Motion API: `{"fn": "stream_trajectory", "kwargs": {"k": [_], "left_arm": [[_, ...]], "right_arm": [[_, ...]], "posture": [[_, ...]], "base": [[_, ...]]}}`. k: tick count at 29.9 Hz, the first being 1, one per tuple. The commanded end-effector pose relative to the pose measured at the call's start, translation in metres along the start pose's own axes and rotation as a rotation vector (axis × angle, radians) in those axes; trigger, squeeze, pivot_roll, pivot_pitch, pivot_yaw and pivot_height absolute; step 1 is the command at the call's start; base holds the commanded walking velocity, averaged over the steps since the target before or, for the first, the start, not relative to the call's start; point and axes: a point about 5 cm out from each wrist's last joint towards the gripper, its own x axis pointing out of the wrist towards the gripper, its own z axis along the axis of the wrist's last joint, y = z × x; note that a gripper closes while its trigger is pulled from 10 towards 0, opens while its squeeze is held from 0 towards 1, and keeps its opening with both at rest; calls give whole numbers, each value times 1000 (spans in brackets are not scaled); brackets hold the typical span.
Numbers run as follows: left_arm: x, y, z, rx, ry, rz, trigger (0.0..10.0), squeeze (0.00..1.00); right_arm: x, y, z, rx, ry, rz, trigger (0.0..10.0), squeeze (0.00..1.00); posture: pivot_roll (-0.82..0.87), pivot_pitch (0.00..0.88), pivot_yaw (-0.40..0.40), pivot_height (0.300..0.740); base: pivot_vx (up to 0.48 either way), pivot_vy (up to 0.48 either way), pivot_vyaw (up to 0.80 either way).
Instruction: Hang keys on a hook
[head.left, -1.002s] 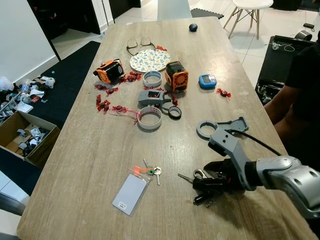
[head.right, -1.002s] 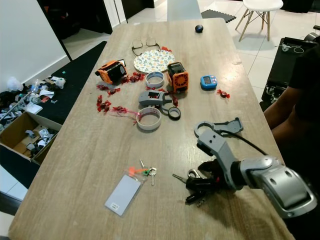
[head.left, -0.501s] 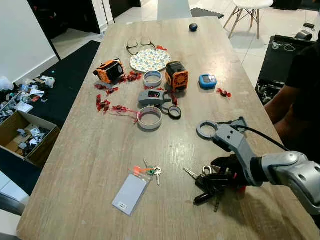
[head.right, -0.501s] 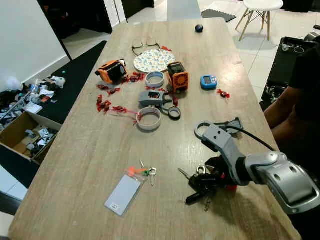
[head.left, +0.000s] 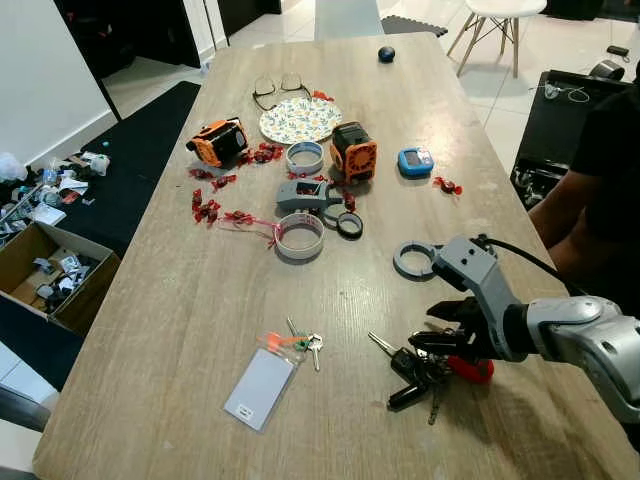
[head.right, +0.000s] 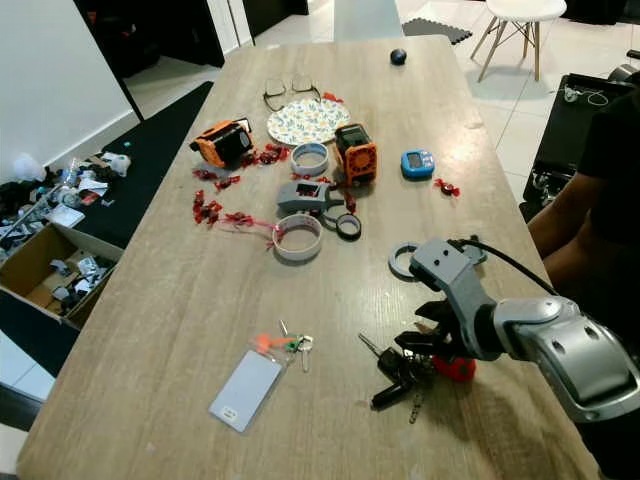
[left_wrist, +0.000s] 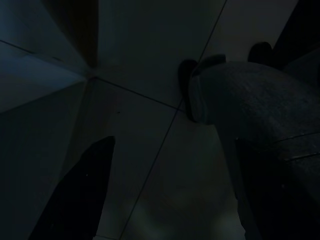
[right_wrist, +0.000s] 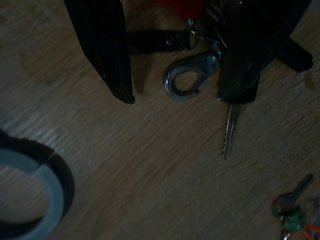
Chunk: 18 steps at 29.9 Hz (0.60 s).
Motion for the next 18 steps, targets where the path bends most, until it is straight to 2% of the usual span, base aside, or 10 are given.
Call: {"fn": "stream_trajectory", "kwargs": {"k": [1,6,18], "left_arm": [[-2,-1,-15,-3,56,-20,10000,0],[-2,-1,-15,-2,56,-22,10000,0],[-2,-2,-15,0,57,-24,10000,0]], "right_arm": [[-2,3,0,0,1,7,10000,0],[2,11,-5,15,17,38,10000,0],[10,16,-6,52,15,51,10000,0]], "posture": [[-144,141,113,740],[-144,141,113,740],[-145,131,108,740]], "base": [[0,0,0],[0,0,0],[0,0,0]]}}
